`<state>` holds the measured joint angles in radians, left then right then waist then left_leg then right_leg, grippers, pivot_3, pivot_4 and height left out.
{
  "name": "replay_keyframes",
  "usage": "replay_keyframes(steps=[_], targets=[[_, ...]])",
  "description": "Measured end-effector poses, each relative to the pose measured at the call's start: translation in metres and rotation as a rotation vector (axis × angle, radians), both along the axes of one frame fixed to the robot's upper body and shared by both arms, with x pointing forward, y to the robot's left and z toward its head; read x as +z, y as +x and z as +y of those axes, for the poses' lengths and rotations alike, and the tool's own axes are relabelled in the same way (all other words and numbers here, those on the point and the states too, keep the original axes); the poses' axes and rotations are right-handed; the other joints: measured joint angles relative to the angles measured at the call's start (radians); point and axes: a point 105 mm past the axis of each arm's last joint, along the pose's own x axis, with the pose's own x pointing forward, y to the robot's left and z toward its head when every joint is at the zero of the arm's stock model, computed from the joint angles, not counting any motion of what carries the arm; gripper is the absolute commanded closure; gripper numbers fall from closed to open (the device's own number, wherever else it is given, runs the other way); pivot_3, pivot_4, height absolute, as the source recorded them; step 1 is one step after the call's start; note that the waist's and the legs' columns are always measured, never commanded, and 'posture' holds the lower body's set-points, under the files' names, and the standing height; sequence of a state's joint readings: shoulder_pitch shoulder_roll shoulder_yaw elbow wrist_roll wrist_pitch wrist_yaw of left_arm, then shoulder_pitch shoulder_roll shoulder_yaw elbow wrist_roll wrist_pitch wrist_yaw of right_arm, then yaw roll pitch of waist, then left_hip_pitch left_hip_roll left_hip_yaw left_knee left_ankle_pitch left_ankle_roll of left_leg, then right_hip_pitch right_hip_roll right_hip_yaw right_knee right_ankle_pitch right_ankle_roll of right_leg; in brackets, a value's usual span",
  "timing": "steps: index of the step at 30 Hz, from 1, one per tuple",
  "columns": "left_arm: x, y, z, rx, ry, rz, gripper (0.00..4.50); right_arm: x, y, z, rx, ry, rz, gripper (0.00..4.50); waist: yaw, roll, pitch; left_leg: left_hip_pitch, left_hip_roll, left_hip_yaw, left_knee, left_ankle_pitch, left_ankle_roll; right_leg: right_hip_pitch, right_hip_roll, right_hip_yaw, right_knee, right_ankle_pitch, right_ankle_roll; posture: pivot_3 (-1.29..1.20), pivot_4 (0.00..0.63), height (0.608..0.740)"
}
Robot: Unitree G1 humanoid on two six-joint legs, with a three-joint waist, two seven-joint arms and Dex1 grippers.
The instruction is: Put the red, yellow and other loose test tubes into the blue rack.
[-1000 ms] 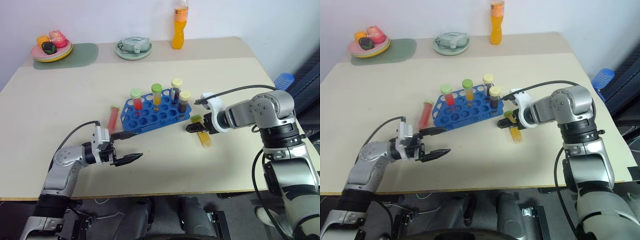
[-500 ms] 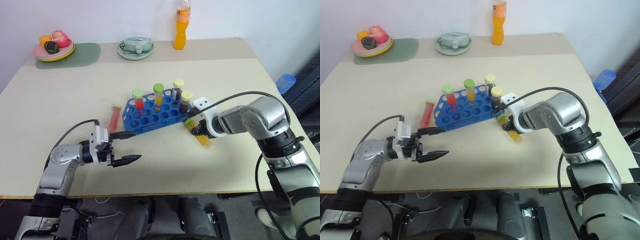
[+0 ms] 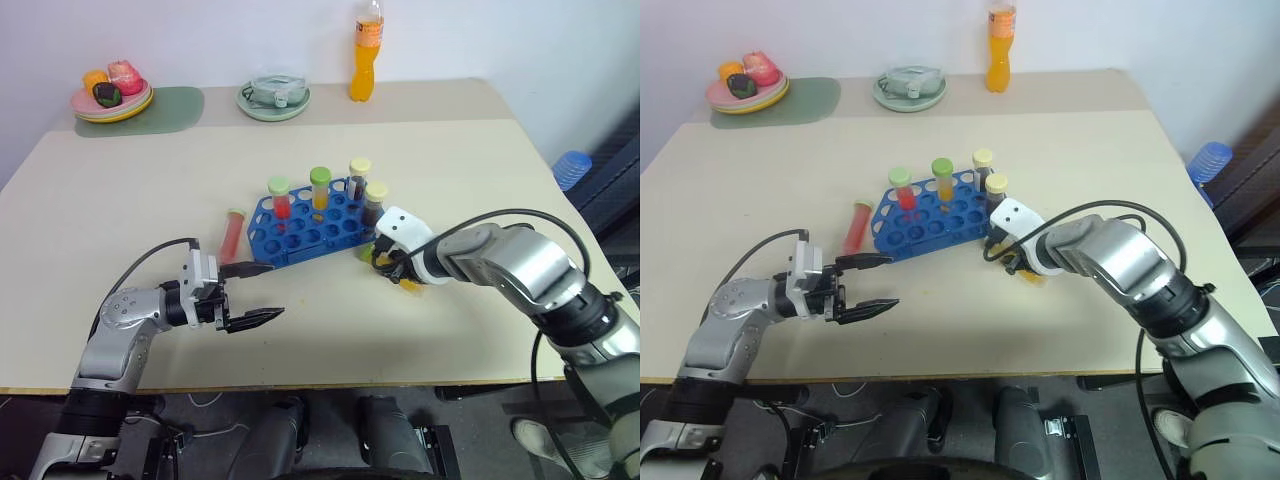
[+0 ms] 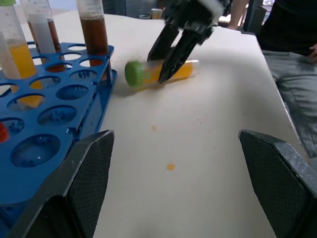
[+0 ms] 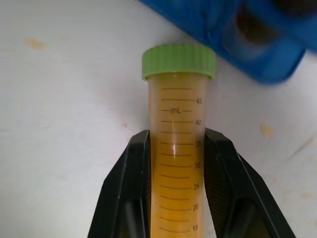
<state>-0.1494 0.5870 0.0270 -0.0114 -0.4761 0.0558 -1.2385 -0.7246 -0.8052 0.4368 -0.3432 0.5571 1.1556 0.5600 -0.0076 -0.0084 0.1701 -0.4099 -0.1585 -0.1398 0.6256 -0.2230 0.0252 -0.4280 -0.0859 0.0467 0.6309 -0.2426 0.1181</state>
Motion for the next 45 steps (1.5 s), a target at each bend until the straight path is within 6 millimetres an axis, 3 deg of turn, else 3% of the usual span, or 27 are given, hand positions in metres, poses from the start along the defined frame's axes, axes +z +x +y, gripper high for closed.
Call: replay_keyframes(steps=[6, 9, 14, 17, 21, 36, 45], targets=[[0.003, 0.001, 0.000, 0.012, -0.011, -0.005, 0.36, 0.051, -0.040, 0.067, 0.440, 0.521, -0.102, 3.64, -0.005, 0.000, 0.000, 0.000, 0.001, 0.000, -0.001, 0.000, 0.000, 0.000, 0.002, 0.000, 0.001, 0.000, 0.000, 0.00, 0.150, 0.740], [0.006, 0.002, -0.001, 0.019, -0.013, -0.003, 0.36, 0.066, -0.027, 0.073, 0.411, 0.620, -0.207, 3.64, -0.001, 0.000, 0.000, 0.000, 0.001, 0.000, 0.001, 0.000, 0.000, 0.000, 0.002, 0.000, 0.000, 0.001, 0.000, 0.00, 0.150, 0.740], [0.015, 0.003, -0.004, 0.036, -0.010, -0.016, 0.36, 0.091, 0.017, 0.082, 0.247, 0.803, -0.418, 3.64, -0.005, 0.000, 0.000, 0.001, 0.001, 0.000, -0.001, 0.001, -0.002, -0.001, 0.003, 0.000, 0.001, 0.002, -0.001, 0.00, 0.150, 0.740], [0.019, 0.003, -0.003, 0.055, -0.024, -0.010, 0.36, 0.084, 0.040, 0.083, 0.130, 0.837, -0.556, 3.64, -0.006, 0.000, 0.000, 0.001, 0.001, 0.000, -0.004, 0.002, -0.004, -0.003, 0.004, 0.000, 0.001, 0.002, -0.001, 0.00, 0.150, 0.740], [0.022, 0.003, -0.001, 0.067, -0.017, -0.008, 0.36, 0.064, 0.049, 0.085, 0.065, 0.843, -0.615, 3.64, -0.007, 0.000, 0.000, 0.001, 0.001, 0.000, -0.004, 0.005, -0.009, -0.003, 0.004, 0.001, 0.002, 0.002, -0.001, 0.00, 0.150, 0.740], [0.023, 0.002, 0.003, 0.087, -0.009, -0.014, 0.36, 0.024, 0.057, 0.062, -0.085, 0.795, -0.684, 3.64, -0.009, 0.001, 0.000, 0.002, 0.001, 0.000, -0.006, 0.007, -0.011, -0.006, 0.005, 0.001, 0.004, 0.002, -0.002, 0.00, 0.150, 0.740], [0.023, 0.003, 0.004, 0.085, -0.010, -0.014, 0.36, 0.017, 0.053, 0.071, -0.093, 0.811, -0.682, 3.64, -0.009, 0.001, 0.000, 0.002, 0.001, 0.000, -0.006, 0.007, -0.012, -0.006, 0.006, 0.002, 0.004, 0.002, -0.002, 0.00, 0.150, 0.740]])
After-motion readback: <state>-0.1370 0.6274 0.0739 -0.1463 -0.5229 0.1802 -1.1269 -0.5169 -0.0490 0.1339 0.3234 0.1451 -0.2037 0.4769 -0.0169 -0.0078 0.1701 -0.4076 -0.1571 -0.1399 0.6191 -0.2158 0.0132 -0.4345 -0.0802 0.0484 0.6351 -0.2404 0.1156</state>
